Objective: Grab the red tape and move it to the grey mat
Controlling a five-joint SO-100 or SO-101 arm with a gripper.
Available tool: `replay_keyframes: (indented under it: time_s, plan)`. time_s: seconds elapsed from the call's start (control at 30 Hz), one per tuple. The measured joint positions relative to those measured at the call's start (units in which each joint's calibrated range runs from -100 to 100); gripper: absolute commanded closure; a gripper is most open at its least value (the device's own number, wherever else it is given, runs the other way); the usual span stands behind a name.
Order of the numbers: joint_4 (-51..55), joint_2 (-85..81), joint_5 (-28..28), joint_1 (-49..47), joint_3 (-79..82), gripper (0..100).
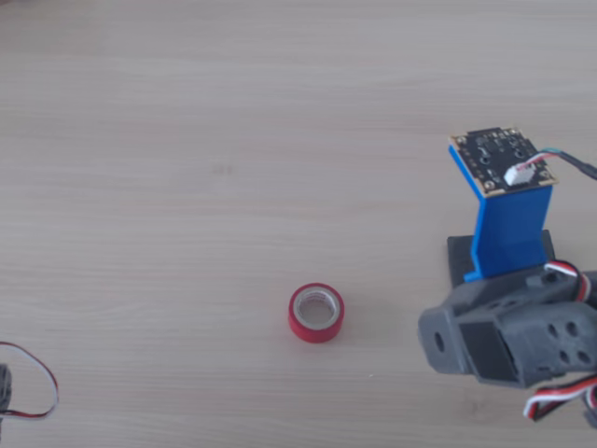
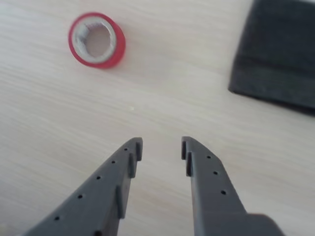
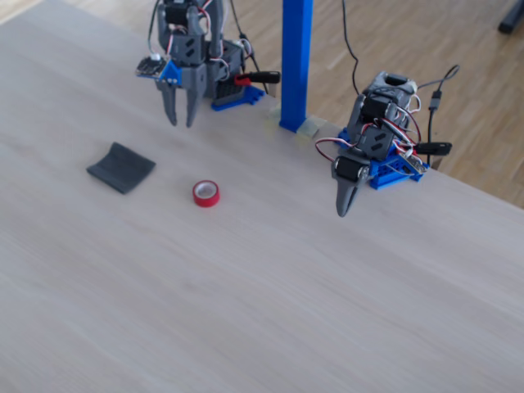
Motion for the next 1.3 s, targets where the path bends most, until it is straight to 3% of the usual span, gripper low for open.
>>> replay_keyframes:
  time_s: [0.27, 0.7, 1.3]
  plan:
    - [-8.1, 13.1, 0.0, -3.4, -7.6, 86]
    - [-9.4, 29.6, 0.0, -5.8, -22.6, 86]
    - [-14.3, 42.4, 0.2, -3.2, -24.4, 86]
